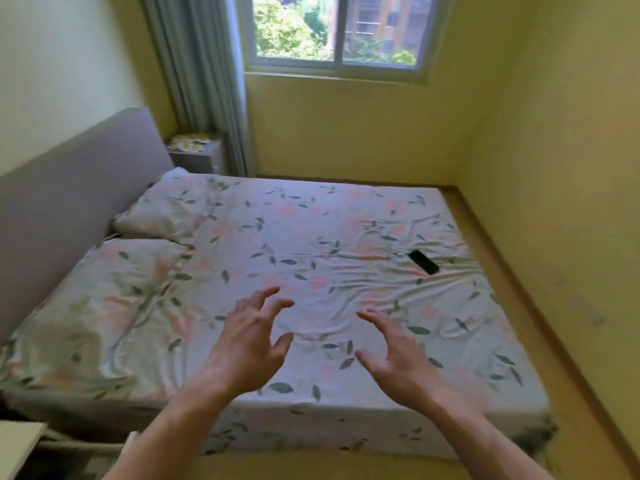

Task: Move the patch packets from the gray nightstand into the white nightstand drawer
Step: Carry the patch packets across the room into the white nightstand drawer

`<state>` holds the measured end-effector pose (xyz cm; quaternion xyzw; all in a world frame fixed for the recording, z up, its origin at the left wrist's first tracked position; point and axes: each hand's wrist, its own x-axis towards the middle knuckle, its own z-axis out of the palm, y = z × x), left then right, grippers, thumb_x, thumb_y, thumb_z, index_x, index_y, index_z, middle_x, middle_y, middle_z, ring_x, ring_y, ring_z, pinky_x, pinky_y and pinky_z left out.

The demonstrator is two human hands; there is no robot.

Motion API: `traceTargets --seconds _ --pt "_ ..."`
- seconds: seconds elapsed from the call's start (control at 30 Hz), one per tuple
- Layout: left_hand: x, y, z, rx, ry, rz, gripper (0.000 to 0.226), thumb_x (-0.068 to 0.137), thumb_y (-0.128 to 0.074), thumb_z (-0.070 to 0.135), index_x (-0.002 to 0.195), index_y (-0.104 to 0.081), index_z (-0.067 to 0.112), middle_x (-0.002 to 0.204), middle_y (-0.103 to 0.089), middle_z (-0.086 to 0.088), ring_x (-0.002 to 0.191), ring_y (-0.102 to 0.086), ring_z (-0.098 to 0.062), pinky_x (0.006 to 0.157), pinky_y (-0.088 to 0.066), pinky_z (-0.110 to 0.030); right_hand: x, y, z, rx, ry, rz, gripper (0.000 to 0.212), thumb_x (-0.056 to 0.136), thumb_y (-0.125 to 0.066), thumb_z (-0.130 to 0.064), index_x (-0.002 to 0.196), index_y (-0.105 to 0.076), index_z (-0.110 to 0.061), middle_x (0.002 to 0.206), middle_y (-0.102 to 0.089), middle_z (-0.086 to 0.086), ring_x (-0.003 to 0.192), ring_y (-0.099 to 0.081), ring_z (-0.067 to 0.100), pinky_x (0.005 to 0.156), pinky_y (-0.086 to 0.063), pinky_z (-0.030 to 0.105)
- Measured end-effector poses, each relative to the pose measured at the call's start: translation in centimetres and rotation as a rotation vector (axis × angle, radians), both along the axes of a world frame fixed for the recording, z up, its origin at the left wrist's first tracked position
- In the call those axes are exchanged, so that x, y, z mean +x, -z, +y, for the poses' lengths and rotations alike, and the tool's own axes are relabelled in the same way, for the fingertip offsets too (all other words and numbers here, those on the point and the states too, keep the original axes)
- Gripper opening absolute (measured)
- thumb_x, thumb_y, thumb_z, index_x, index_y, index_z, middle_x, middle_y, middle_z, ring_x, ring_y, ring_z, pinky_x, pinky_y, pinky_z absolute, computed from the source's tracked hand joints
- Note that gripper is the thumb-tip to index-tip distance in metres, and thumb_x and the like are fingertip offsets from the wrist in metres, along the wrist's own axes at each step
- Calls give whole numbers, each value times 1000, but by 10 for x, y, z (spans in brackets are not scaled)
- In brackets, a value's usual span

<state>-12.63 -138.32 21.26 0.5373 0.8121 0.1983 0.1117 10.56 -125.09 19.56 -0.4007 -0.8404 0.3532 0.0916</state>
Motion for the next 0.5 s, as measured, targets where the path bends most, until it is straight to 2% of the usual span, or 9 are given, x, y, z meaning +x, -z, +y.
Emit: traceTargets --seconds 0.07,0.2,0.33,0.5 --pt "43 -6 40 14 61 -2 54 94 -62 48 143 -43 42 161 -26 15 146 -30 -16 122 -27 -40 49 -3 29 8 42 9 62 96 -66 -38 151 -38 -42 159 -31 -22 148 -28 1 123 -27 30" --pt "115 -18 100 4 176 13 54 95 -61 49 145 -39 44 163 -20 16 149 -22 -15 123 -22 -40 130 -16 74 -11 105 32 62 97 -66 -36 151 -38 -41 155 -31 -24 136 -26 -12 116 -21 17" --pt "160 -26 158 -16 269 38 54 96 -58 51 146 -38 45 164 -17 18 151 -18 -15 125 -19 -40 188 -25 113 -14 176 70 61 97 -66 -36 151 -37 -42 157 -31 -23 145 -29 -2 119 -24 22" --pt "220 -28 251 -7 357 64 51 95 -58 54 143 -40 47 164 -19 17 151 -20 -16 123 -21 -41 264 -31 178 -20 276 140 59 98 -65 -37 149 -37 -45 157 -29 -25 145 -28 -2 120 -28 27"
